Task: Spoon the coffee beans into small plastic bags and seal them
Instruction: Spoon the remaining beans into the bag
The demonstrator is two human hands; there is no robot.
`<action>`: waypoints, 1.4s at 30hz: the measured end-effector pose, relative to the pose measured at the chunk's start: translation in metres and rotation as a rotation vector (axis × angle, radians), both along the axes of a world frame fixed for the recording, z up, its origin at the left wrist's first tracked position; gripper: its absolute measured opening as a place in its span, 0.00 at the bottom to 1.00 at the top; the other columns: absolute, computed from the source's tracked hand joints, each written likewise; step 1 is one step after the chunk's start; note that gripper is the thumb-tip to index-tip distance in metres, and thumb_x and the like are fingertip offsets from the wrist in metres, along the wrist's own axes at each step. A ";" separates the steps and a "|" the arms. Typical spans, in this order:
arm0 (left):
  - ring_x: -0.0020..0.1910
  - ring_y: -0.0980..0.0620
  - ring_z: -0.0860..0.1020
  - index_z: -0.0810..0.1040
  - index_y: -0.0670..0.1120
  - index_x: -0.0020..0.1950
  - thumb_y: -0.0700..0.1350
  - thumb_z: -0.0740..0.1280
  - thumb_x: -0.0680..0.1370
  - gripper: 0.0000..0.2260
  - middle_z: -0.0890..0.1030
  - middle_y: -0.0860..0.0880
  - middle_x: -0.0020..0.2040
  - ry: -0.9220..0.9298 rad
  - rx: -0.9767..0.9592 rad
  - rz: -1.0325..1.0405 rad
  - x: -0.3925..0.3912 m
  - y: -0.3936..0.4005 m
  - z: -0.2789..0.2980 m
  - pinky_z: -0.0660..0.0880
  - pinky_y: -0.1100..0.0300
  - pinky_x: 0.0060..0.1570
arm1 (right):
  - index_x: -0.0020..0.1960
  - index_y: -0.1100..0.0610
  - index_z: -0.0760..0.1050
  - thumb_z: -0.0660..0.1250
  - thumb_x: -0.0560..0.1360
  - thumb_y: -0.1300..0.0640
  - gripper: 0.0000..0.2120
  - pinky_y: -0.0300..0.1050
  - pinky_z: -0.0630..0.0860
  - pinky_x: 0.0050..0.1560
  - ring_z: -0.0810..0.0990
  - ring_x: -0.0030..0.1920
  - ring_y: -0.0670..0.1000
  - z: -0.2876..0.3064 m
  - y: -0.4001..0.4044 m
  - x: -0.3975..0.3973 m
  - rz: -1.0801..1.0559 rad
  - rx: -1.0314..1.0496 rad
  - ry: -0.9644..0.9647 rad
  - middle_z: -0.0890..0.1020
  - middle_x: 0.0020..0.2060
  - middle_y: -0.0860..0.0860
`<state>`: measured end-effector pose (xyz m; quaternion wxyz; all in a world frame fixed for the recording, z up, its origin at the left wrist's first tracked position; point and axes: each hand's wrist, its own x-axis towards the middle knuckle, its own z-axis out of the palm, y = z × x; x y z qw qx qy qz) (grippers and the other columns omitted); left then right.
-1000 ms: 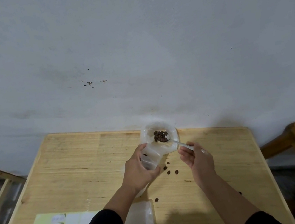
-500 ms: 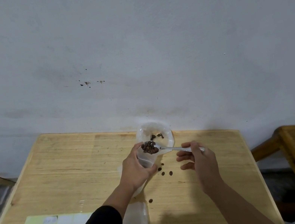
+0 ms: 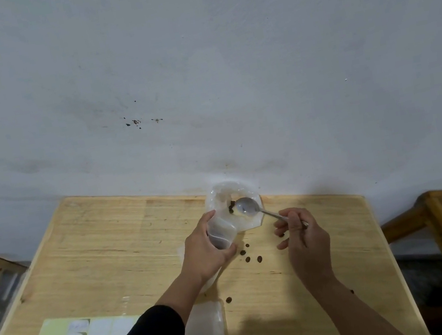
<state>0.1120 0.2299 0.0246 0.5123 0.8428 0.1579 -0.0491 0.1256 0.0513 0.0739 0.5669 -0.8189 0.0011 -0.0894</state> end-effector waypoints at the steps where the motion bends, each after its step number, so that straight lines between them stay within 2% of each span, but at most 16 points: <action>1: 0.62 0.55 0.71 0.63 0.54 0.72 0.52 0.77 0.65 0.39 0.75 0.54 0.61 -0.003 0.004 -0.002 0.000 0.000 0.000 0.66 0.66 0.56 | 0.47 0.52 0.74 0.56 0.80 0.60 0.10 0.37 0.77 0.30 0.80 0.36 0.46 -0.007 0.001 0.001 -0.015 -0.062 -0.010 0.80 0.35 0.50; 3: 0.61 0.55 0.72 0.63 0.55 0.71 0.52 0.77 0.65 0.39 0.75 0.53 0.61 -0.010 0.004 -0.003 -0.001 0.000 0.001 0.67 0.67 0.56 | 0.50 0.56 0.75 0.56 0.80 0.57 0.10 0.38 0.78 0.35 0.79 0.37 0.45 -0.022 0.003 0.002 -0.019 -0.174 -0.030 0.80 0.37 0.50; 6: 0.60 0.60 0.69 0.63 0.55 0.71 0.53 0.77 0.65 0.38 0.74 0.54 0.64 -0.027 -0.005 -0.016 -0.002 -0.002 0.005 0.66 0.68 0.56 | 0.53 0.63 0.77 0.52 0.78 0.51 0.20 0.37 0.74 0.39 0.81 0.38 0.51 -0.041 0.009 0.002 0.011 -0.343 -0.097 0.81 0.41 0.54; 9: 0.60 0.62 0.67 0.64 0.54 0.71 0.54 0.76 0.65 0.38 0.72 0.55 0.65 -0.040 -0.011 -0.042 -0.004 -0.003 0.007 0.64 0.68 0.57 | 0.52 0.64 0.76 0.54 0.78 0.55 0.17 0.37 0.71 0.31 0.80 0.32 0.53 -0.052 0.017 0.000 0.048 -0.534 -0.122 0.80 0.41 0.56; 11: 0.60 0.63 0.67 0.64 0.53 0.71 0.53 0.77 0.65 0.38 0.72 0.56 0.64 -0.044 -0.014 -0.047 -0.005 -0.002 0.007 0.64 0.69 0.57 | 0.52 0.65 0.75 0.63 0.76 0.62 0.08 0.37 0.69 0.26 0.79 0.29 0.54 -0.058 0.022 0.001 0.049 -0.623 -0.119 0.80 0.39 0.57; 13: 0.60 0.64 0.67 0.64 0.54 0.71 0.52 0.77 0.66 0.37 0.71 0.59 0.61 -0.042 -0.021 -0.052 -0.006 -0.002 0.007 0.64 0.71 0.56 | 0.51 0.66 0.75 0.70 0.70 0.69 0.10 0.36 0.70 0.24 0.79 0.28 0.54 -0.063 0.027 0.003 0.042 -0.669 -0.106 0.80 0.37 0.58; 15: 0.58 0.65 0.67 0.65 0.54 0.71 0.52 0.77 0.66 0.37 0.70 0.61 0.59 -0.040 -0.020 -0.061 -0.006 -0.002 0.008 0.63 0.76 0.54 | 0.51 0.66 0.76 0.71 0.68 0.70 0.12 0.35 0.69 0.24 0.80 0.28 0.54 -0.066 0.031 0.006 0.014 -0.682 -0.109 0.80 0.37 0.58; 18: 0.56 0.67 0.67 0.65 0.54 0.70 0.51 0.77 0.65 0.37 0.69 0.62 0.58 -0.039 -0.015 -0.072 -0.006 -0.002 0.008 0.62 0.83 0.48 | 0.58 0.65 0.74 0.62 0.77 0.66 0.10 0.38 0.73 0.36 0.82 0.41 0.55 -0.062 0.038 0.011 -0.071 -0.469 0.008 0.80 0.48 0.58; 21: 0.57 0.67 0.67 0.65 0.54 0.71 0.52 0.78 0.65 0.37 0.69 0.62 0.58 -0.035 -0.015 -0.073 -0.004 -0.001 0.007 0.62 0.84 0.48 | 0.62 0.58 0.71 0.53 0.81 0.57 0.14 0.49 0.78 0.51 0.79 0.51 0.53 -0.062 0.042 0.017 -0.163 -0.161 0.244 0.79 0.53 0.53; 23: 0.58 0.66 0.67 0.64 0.54 0.71 0.53 0.77 0.65 0.38 0.69 0.62 0.58 -0.029 -0.020 -0.070 -0.003 0.000 0.007 0.62 0.83 0.47 | 0.60 0.56 0.71 0.52 0.81 0.54 0.14 0.46 0.80 0.43 0.81 0.48 0.54 -0.060 0.040 0.019 -0.194 -0.053 0.281 0.80 0.49 0.51; 25: 0.57 0.65 0.67 0.64 0.54 0.71 0.56 0.77 0.64 0.39 0.69 0.61 0.58 -0.026 -0.022 -0.065 -0.001 0.000 0.007 0.62 0.81 0.47 | 0.60 0.56 0.72 0.51 0.81 0.55 0.14 0.31 0.74 0.31 0.82 0.45 0.55 -0.058 0.034 0.019 -0.200 0.027 0.301 0.80 0.46 0.51; 27: 0.57 0.63 0.68 0.64 0.55 0.71 0.57 0.77 0.64 0.39 0.70 0.61 0.57 -0.024 -0.028 -0.061 0.000 -0.001 0.006 0.62 0.79 0.47 | 0.59 0.57 0.73 0.51 0.81 0.56 0.14 0.28 0.72 0.29 0.82 0.44 0.55 -0.055 0.028 0.019 -0.204 0.072 0.324 0.81 0.45 0.52; 32: 0.57 0.62 0.69 0.64 0.55 0.71 0.54 0.77 0.64 0.38 0.71 0.60 0.56 -0.034 -0.036 -0.055 0.001 -0.002 0.005 0.62 0.81 0.47 | 0.57 0.59 0.73 0.52 0.82 0.57 0.13 0.41 0.80 0.37 0.83 0.45 0.50 -0.054 0.022 0.026 -0.211 0.283 0.398 0.81 0.44 0.53; 34: 0.57 0.62 0.69 0.65 0.55 0.71 0.53 0.77 0.64 0.38 0.71 0.60 0.57 -0.039 -0.040 -0.057 0.000 -0.002 0.006 0.63 0.80 0.49 | 0.55 0.60 0.74 0.53 0.82 0.58 0.12 0.42 0.80 0.36 0.83 0.45 0.50 -0.052 0.019 0.027 -0.207 0.370 0.430 0.81 0.44 0.55; 39: 0.63 0.59 0.71 0.66 0.59 0.68 0.62 0.74 0.58 0.40 0.72 0.59 0.61 -0.074 -0.096 -0.049 0.000 -0.001 0.007 0.69 0.63 0.63 | 0.52 0.60 0.75 0.54 0.81 0.58 0.11 0.41 0.80 0.35 0.83 0.44 0.53 -0.052 0.017 0.026 -0.222 0.533 0.537 0.82 0.44 0.57; 42: 0.62 0.58 0.73 0.65 0.68 0.61 0.50 0.78 0.62 0.34 0.75 0.57 0.60 -0.106 -0.110 -0.049 0.001 -0.002 0.007 0.71 0.63 0.61 | 0.51 0.59 0.75 0.55 0.81 0.58 0.11 0.42 0.80 0.36 0.83 0.44 0.54 -0.053 0.018 0.025 -0.233 0.582 0.572 0.82 0.44 0.58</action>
